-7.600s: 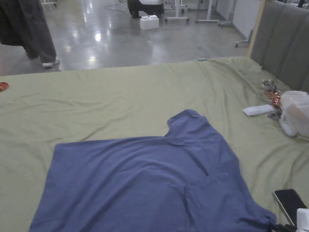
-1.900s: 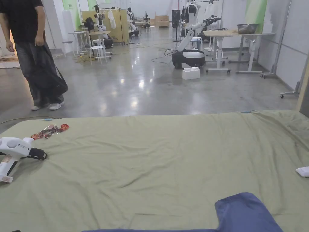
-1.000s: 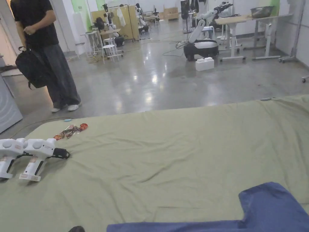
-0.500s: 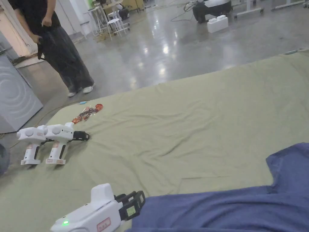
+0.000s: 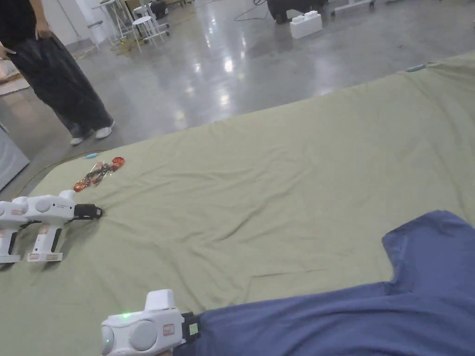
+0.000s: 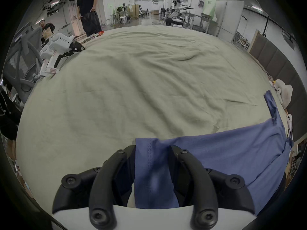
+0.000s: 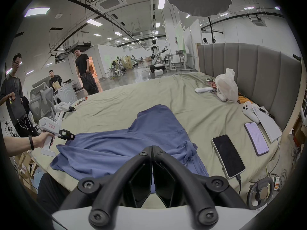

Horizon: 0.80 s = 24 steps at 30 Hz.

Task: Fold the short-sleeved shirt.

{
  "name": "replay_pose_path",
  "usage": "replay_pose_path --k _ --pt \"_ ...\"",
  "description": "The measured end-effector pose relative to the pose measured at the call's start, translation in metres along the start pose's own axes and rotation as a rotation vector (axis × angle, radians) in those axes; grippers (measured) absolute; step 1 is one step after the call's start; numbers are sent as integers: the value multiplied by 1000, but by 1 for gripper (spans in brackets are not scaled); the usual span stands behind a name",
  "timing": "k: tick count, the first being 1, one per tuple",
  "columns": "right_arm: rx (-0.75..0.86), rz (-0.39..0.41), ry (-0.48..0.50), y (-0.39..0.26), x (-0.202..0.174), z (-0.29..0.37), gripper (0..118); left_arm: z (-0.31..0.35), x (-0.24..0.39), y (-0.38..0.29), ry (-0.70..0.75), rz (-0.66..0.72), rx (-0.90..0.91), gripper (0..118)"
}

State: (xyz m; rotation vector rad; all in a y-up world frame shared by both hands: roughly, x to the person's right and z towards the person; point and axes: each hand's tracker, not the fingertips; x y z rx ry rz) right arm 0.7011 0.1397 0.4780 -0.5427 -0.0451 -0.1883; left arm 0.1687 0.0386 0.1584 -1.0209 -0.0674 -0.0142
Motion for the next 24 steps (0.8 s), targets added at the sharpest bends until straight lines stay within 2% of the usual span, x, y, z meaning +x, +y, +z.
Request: replay_pose_path --k 3,6,7,8,9,10,12,15,17,20,23,24 --pt "-26 -1 4 4 2 -12 0 0 0 3 -4 19 -12 12" --pt "-59 17 2 21 8 -35 1 -5 6 3 -5 11 -26 6" --pt "-79 29 2 30 11 -46 10 -8 7 3 -1 2 -35 6" --pt "-133 42 11 39 16 -61 34 -11 8 4 -4 0 -54 6" --pt "-171 63 3 49 22 -79 34 -11 9 5 -4 -2 -63 6" --pt "-198 77 -4 58 29 -100 44 -12 8 8 -7 -1 -79 6" --pt "-225 96 -7 74 41 -139 86 -12 4 13 -13 4 -104 6" --pt "-353 135 -84 97 56 -202 85 -11 -1 16 -36 15 -126 6" --pt "-462 125 -123 101 65 -241 85 -9 -1 16 -44 24 -132 6" --pt "-597 84 -157 93 76 -284 71 -7 -1 15 -54 21 -132 6" --pt "-655 175 -188 78 73 -305 65 -8 -2 16 -54 8 -132 6" --pt "-630 177 -174 76 69 -304 58 -8 -1 16 -55 -1 -133 6"
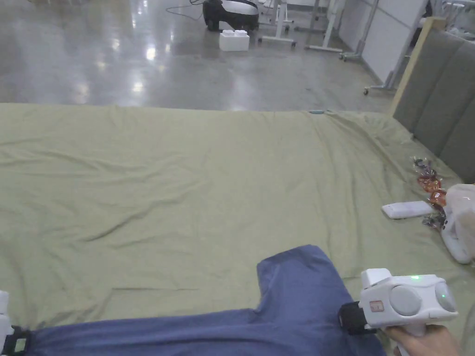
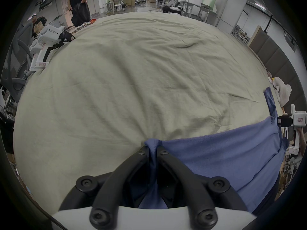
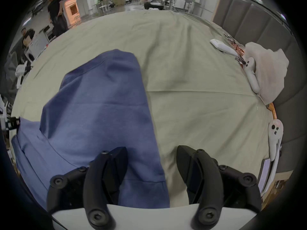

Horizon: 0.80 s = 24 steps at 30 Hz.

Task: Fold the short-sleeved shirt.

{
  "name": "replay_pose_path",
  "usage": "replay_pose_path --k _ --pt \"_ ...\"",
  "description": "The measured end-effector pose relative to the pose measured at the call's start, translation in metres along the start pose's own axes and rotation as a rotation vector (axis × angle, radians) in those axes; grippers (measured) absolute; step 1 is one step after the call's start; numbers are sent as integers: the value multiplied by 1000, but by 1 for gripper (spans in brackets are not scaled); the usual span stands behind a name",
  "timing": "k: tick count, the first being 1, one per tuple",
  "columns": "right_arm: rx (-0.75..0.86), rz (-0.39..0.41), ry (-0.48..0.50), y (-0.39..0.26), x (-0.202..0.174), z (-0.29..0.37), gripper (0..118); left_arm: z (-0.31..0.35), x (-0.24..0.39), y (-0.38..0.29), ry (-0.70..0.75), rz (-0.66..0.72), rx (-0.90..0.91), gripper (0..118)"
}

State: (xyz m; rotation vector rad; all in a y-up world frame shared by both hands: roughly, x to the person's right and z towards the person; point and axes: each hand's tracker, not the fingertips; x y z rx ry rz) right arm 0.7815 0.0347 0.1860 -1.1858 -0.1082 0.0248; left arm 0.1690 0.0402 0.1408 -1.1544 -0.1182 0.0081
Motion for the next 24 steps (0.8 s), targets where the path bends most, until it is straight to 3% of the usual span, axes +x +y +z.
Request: replay_pose_path --k 2,4,7,11,13,19,24 --pt "14 4 8 0 -5 6 38 4 8 -2 7 -14 0 6" --pt "19 10 29 -3 -13 16 0 6 12 -3 11 -25 1 6" --pt "25 16 33 -2 -4 15 0 16 14 -4 10 -31 14 6" --pt "143 -52 83 -14 9 54 0 48 0 -17 -35 -8 156 4" --pt "200 -89 153 -30 19 80 0 74 -10 -32 -89 -3 204 4" --pt "290 -83 177 -115 21 152 0 143 -28 -113 -152 2 277 4" --pt "274 -92 182 -190 12 169 0 154 -36 -177 -175 26 258 4"
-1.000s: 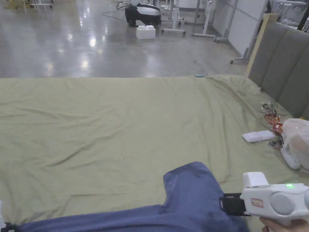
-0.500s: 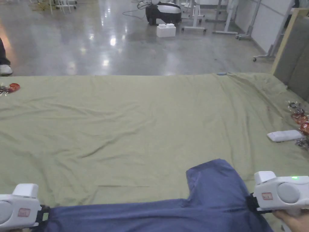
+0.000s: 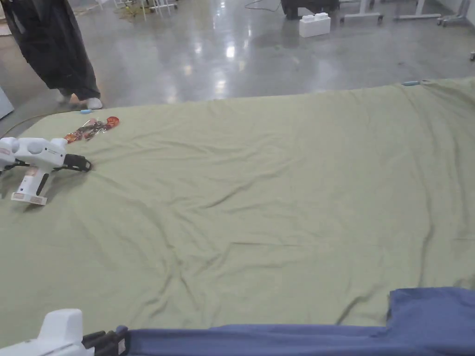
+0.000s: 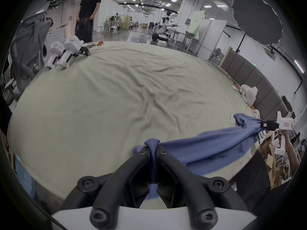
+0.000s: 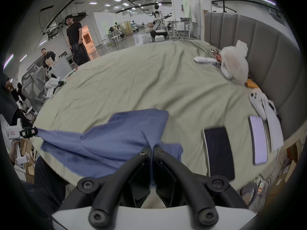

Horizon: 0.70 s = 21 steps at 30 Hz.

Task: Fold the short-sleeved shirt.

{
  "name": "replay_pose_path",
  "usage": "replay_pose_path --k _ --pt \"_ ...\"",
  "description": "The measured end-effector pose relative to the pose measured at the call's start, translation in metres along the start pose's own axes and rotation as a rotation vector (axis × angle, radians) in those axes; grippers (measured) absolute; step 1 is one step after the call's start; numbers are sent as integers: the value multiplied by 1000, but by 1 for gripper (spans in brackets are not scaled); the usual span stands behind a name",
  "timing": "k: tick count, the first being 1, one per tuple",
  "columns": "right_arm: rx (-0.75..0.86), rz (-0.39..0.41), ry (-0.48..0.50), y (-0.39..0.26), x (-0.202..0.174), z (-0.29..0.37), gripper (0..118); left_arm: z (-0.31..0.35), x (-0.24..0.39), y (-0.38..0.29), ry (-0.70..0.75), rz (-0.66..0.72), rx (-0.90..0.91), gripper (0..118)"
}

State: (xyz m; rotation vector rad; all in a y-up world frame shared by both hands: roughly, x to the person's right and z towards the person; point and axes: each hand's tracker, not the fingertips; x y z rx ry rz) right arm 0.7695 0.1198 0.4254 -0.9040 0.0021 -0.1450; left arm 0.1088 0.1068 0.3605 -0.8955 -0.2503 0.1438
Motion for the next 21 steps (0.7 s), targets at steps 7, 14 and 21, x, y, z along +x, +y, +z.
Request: replay_pose_path --k 7,14,21 --pt "-79 1 -47 -47 -8 -21 0 -29 -8 -41 28 40 -67 4" --pt "-80 70 -62 -49 -18 -30 54 -24 -4 -38 106 1 -44 75" --pt "31 70 -145 -27 -32 7 58 36 37 -11 225 -211 259 85"
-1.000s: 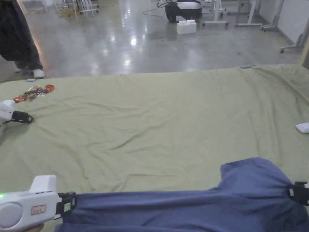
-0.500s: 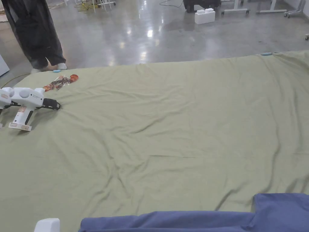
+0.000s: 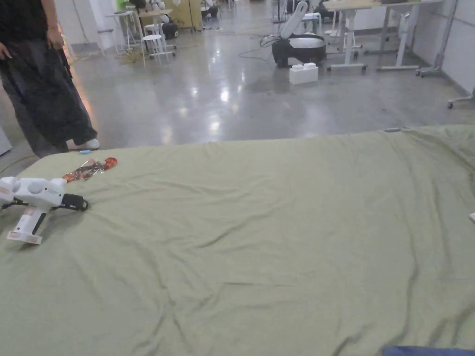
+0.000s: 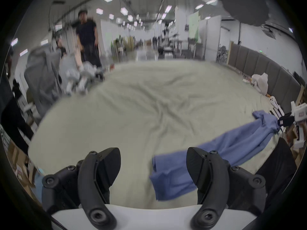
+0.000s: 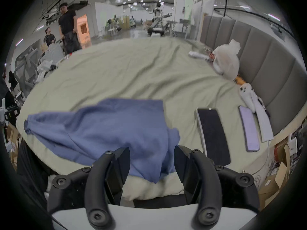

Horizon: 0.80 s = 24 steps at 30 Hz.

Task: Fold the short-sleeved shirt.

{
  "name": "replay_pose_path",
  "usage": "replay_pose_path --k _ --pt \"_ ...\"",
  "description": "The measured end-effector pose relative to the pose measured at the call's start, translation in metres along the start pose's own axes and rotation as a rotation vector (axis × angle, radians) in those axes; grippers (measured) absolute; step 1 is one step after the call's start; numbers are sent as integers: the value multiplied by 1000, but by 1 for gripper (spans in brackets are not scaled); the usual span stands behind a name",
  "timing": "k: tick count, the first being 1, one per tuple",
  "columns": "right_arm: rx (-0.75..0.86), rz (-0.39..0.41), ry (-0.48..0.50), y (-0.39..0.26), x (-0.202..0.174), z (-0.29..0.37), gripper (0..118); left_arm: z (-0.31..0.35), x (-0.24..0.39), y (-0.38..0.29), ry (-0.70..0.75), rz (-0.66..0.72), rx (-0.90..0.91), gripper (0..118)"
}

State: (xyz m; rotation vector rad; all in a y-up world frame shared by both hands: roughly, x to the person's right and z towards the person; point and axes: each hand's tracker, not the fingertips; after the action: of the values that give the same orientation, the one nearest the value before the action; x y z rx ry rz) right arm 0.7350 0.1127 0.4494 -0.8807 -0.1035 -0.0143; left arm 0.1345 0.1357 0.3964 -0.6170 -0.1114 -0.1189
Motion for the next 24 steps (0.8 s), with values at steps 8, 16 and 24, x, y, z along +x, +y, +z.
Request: replay_pose_path --k 8,16,24 --pt "450 -46 69 39 -32 87 58 92 44 64 -19 16 417 84" --pt "663 21 102 44 -54 121 39 134 74 76 -8 -2 562 61" --pt "677 65 129 34 -71 121 0 145 82 75 -8 -55 592 0"
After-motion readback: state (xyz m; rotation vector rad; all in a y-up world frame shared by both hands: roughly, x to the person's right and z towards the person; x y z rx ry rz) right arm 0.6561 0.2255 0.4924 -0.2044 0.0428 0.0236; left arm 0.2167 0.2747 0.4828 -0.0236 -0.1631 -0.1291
